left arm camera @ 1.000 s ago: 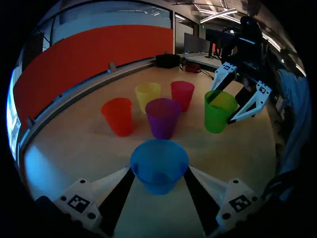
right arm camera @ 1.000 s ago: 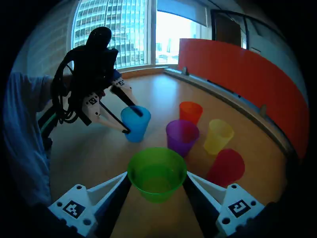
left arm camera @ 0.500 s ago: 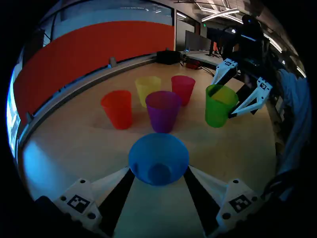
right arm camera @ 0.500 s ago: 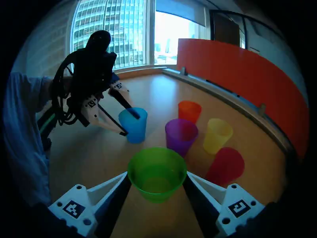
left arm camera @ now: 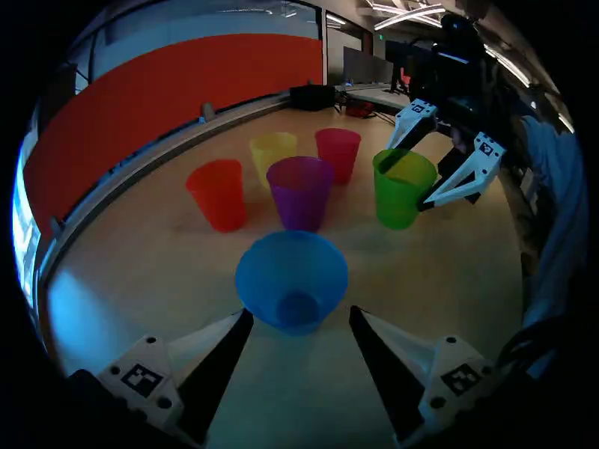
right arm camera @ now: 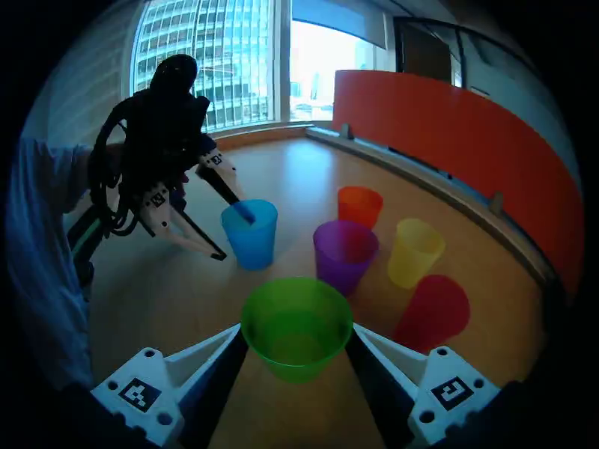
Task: Pour water
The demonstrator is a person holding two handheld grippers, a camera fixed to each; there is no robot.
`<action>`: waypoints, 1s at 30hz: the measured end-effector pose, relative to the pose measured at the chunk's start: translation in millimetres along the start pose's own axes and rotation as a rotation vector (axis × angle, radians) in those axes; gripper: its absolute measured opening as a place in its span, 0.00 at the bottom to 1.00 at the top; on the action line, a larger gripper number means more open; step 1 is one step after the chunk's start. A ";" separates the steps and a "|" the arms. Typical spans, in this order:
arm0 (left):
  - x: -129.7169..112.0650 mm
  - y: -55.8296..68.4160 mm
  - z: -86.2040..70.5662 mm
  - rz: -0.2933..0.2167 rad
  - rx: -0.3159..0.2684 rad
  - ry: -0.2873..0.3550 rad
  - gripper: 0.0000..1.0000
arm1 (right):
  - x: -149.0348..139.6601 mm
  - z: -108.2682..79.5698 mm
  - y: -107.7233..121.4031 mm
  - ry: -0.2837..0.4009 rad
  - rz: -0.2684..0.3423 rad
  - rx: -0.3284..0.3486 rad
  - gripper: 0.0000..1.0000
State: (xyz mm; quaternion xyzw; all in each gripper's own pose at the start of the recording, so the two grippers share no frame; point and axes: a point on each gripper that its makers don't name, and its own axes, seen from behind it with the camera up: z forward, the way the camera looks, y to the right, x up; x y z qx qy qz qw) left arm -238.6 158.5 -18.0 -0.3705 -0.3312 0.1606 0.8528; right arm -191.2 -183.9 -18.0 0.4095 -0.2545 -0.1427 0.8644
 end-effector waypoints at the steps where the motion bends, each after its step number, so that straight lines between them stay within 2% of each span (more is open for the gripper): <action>1: -1.0 0.5 -1.0 -0.001 -0.001 -0.001 0.96 | -1.0 1.3 -0.1 -0.001 0.000 0.000 0.89; 15: -12.1 3.2 -16.0 -0.011 0.005 -0.001 0.96 | -9.0 14.4 -4.6 -0.009 -0.012 0.007 0.89; 30: -10.9 8.9 -24.8 -0.025 -0.012 0.012 0.96 | -19.7 9.8 -4.2 -0.014 0.002 -0.007 0.90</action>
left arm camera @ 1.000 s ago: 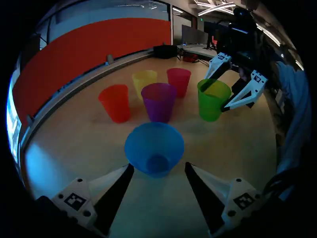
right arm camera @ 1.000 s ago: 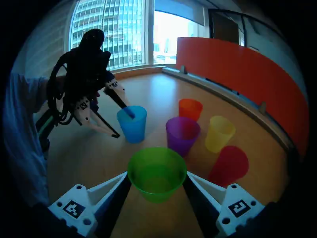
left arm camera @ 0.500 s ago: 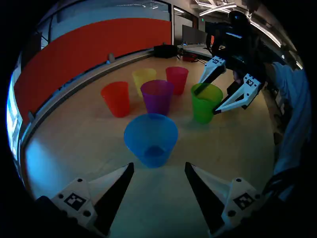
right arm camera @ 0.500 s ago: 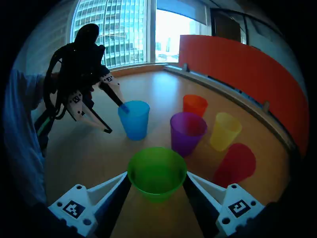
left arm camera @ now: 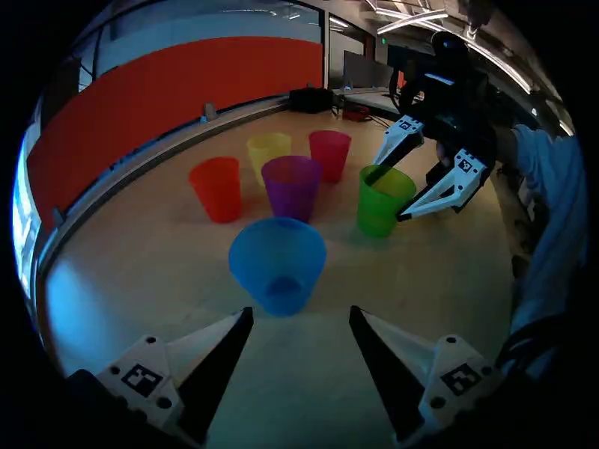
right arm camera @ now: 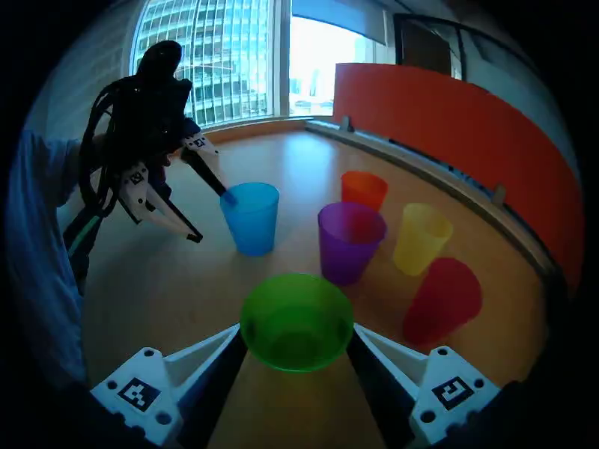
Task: Pour water
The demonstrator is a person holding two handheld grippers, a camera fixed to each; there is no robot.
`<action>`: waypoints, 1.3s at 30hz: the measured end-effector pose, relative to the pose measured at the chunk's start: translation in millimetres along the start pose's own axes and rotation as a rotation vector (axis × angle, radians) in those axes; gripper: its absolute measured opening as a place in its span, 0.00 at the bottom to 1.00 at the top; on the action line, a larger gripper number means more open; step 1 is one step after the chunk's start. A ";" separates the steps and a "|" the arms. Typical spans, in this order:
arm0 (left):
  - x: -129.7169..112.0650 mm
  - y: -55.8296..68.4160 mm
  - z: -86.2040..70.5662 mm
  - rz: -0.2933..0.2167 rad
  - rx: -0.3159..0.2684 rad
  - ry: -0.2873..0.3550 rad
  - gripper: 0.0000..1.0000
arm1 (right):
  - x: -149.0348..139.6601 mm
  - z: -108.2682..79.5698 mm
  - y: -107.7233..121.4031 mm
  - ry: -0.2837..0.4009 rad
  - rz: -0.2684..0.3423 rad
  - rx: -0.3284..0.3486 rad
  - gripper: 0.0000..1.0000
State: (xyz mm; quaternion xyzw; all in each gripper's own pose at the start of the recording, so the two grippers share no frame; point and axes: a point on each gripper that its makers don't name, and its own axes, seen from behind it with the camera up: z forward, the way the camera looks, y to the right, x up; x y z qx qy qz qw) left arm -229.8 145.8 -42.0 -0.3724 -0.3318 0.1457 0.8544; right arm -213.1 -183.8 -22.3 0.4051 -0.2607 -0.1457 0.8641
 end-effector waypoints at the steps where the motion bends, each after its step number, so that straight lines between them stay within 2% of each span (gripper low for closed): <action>1: 0.2 0.8 0.1 0.000 -0.001 0.000 0.96 | -0.3 -0.1 0.2 0.000 0.002 -0.001 0.91; 7: 1.4 4.5 -1.0 0.001 -0.005 0.003 0.96 | -0.7 -0.8 0.7 0.001 0.001 -0.007 0.93; 10: 1.0 5.4 -2.2 -0.002 -0.006 0.005 0.96 | -1.8 -1.2 1.4 -0.002 0.001 -0.011 1.00; 17: 1.6 5.1 -8.7 -0.019 -0.002 0.016 0.96 | -5.6 -6.7 1.7 -0.007 0.010 -0.020 1.00; 30: 0.2 4.2 -23.6 -0.078 0.025 0.051 0.96 | -20.0 -33.3 0.3 -0.009 0.004 -0.056 1.00; 39: -5.5 -3.2 -36.9 -0.109 0.070 0.063 0.96 | -23.3 -55.4 -0.1 0.005 0.019 -0.087 1.00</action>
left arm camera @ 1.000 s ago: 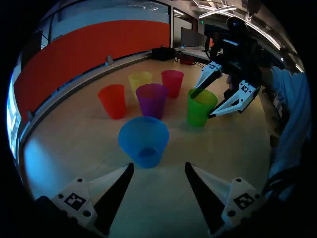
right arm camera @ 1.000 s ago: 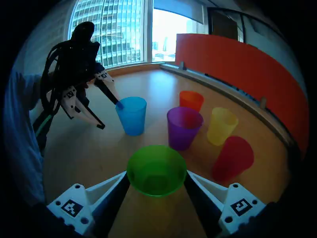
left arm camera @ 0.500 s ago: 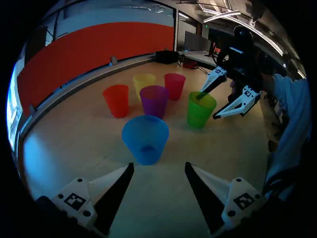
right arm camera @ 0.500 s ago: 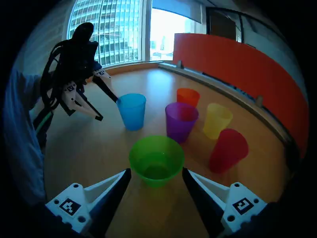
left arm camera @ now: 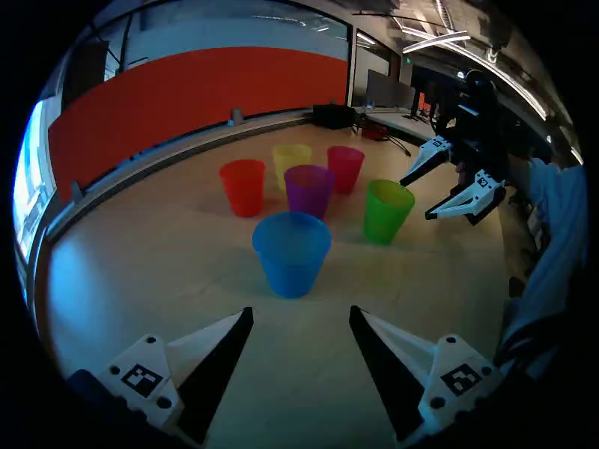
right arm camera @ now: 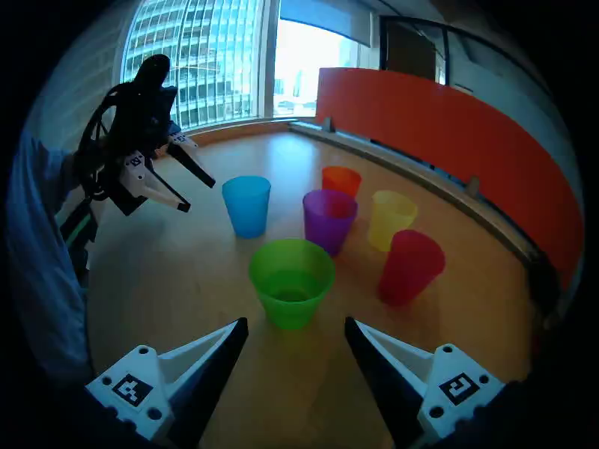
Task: Pour water
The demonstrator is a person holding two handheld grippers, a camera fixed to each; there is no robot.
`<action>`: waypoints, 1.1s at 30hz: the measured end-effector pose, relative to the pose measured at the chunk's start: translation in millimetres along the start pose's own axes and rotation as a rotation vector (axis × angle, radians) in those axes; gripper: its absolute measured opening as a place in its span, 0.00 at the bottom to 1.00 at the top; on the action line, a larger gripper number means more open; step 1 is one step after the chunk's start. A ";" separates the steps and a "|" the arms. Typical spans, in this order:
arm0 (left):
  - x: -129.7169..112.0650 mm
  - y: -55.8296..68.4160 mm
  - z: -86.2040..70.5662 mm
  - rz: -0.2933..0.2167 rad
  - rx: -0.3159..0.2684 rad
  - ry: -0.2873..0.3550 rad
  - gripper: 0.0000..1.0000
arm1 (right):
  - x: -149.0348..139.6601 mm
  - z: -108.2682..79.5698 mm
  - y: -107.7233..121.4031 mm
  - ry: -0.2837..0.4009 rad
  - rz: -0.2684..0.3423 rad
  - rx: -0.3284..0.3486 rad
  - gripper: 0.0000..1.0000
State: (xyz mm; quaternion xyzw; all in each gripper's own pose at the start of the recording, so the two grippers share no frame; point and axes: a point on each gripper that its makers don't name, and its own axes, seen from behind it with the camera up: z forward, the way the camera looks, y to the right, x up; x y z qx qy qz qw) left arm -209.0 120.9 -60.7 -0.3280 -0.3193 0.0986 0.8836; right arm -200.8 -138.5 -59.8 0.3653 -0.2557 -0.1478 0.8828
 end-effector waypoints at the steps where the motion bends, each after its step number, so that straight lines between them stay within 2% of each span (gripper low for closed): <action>1: -0.3 -1.3 -1.6 -0.001 0.006 0.002 0.96 | -0.6 -2.4 0.5 0.000 0.000 -0.004 1.00; 11: 3.9 -15.9 -19.8 -0.015 0.090 0.054 0.96 | -1.7 -22.1 7.9 0.024 0.030 -0.053 1.00; 18: 10.2 -29.7 -34.9 -0.015 0.184 0.114 0.96 | 3.0 -37.6 20.8 0.063 0.061 -0.109 1.00; 29: 22.1 -56.0 -53.3 -0.059 0.307 0.229 0.96 | 32.0 -66.2 50.7 0.189 0.116 -0.235 1.00; 33: 31.7 -64.2 -61.5 -0.059 0.355 0.279 0.96 | 42.3 -74.2 60.9 0.237 0.136 -0.282 1.00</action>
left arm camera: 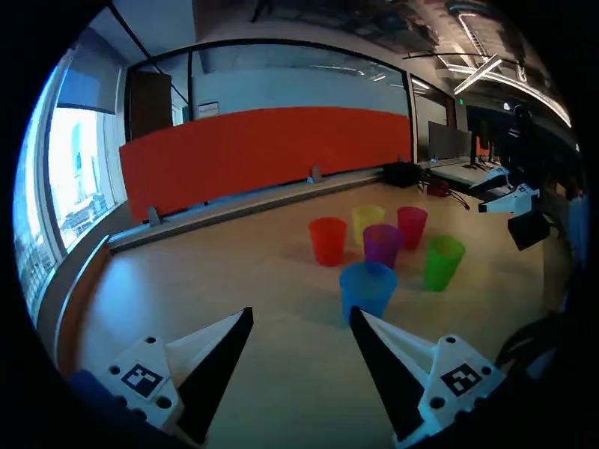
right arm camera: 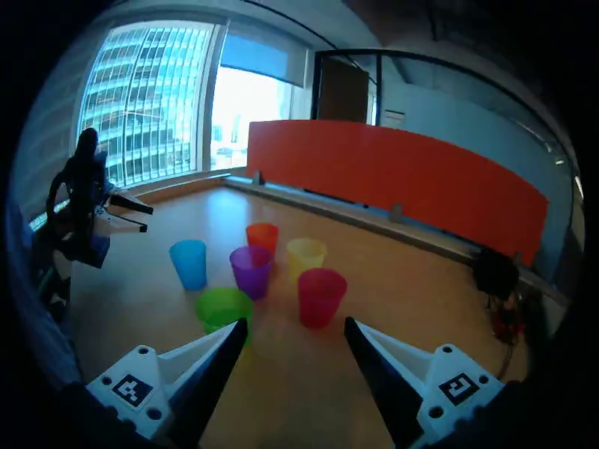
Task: Pour water
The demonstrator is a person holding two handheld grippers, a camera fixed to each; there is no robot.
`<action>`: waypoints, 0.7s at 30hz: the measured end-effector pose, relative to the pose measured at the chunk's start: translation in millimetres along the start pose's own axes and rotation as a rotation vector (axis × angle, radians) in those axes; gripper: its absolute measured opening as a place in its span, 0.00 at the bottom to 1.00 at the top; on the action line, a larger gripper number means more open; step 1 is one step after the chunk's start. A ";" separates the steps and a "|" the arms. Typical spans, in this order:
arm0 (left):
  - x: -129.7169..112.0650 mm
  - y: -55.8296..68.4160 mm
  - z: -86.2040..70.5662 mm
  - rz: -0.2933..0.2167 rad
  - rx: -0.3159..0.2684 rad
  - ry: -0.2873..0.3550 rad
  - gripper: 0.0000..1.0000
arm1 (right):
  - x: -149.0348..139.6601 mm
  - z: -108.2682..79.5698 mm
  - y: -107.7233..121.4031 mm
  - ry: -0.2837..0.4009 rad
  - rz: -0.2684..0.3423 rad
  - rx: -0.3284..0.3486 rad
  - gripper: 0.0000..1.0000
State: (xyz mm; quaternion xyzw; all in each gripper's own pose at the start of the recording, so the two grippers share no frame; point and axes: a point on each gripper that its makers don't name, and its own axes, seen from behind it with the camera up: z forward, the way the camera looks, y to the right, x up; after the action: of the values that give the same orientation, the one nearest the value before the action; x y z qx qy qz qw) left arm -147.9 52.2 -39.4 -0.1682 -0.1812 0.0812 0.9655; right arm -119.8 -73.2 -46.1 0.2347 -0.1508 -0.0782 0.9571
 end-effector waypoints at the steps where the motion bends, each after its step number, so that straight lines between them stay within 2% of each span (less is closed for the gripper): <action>1: 3.7 -2.3 -0.7 0.000 0.012 0.016 0.96 | 3.5 -0.5 3.1 0.014 0.006 -0.015 1.00; 12: 35.7 -19.6 -10.4 -0.014 0.135 0.163 0.96 | 39.4 -3.8 39.8 0.184 0.079 -0.215 1.00; 21: 61.1 -32.9 -25.8 -0.086 0.244 0.290 0.96 | 62.3 -13.8 63.2 0.305 0.127 -0.371 1.00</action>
State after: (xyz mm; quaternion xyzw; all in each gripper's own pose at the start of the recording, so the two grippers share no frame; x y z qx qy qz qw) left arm -78.8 27.3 -30.7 -0.0517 -0.0361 0.0363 0.9974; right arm -51.6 -25.6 -12.2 0.0539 -0.0019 -0.0080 0.9985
